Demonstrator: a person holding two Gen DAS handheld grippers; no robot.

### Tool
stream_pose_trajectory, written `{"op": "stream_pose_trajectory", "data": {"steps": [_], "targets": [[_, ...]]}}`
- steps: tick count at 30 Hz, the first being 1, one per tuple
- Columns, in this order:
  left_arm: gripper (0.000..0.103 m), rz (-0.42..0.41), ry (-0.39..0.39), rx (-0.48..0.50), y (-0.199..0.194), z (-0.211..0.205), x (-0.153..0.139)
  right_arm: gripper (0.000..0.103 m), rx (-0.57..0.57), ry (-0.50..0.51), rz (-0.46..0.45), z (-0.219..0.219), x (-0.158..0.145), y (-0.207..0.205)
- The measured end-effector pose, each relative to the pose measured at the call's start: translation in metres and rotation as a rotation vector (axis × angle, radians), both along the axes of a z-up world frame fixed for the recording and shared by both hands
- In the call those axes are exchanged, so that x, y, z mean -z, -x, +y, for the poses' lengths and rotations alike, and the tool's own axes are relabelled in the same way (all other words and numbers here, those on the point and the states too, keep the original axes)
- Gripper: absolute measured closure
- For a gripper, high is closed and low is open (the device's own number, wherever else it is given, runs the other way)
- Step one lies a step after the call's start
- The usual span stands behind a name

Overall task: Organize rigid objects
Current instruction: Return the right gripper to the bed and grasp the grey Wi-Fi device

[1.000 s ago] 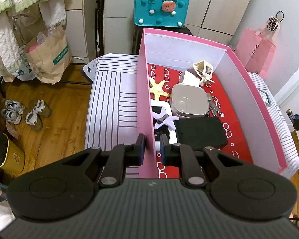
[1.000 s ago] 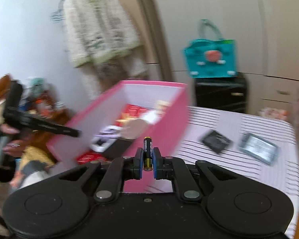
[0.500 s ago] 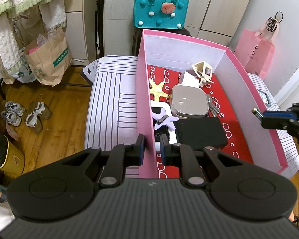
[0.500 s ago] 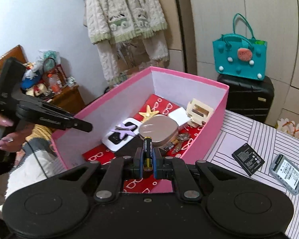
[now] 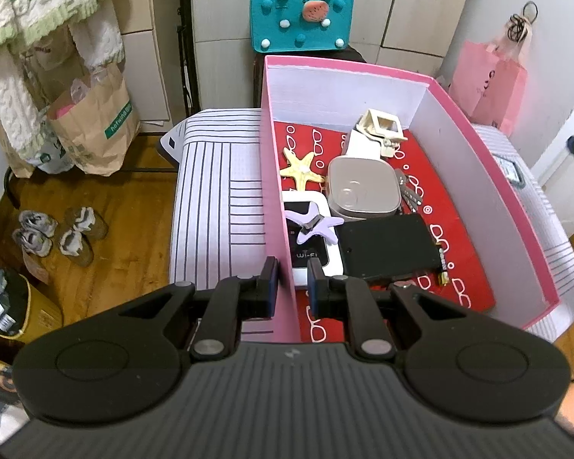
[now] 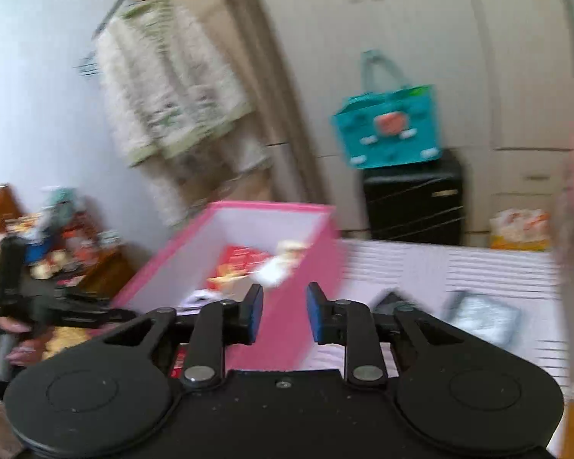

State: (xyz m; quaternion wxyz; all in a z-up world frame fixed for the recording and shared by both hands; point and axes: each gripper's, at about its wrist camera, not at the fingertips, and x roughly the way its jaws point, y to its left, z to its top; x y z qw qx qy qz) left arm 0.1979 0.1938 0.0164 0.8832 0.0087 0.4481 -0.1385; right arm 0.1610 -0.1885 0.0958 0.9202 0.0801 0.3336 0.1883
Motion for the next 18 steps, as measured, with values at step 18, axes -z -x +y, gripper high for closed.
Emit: {"op": "stream_pose_trajectory", "data": {"steps": [18], "targets": [[0.089,0.029,-0.058,-0.012,-0.003,-0.009,-0.004,0.032,0.103,0.240,0.176,-0.071,0.098,-0.048]]}}
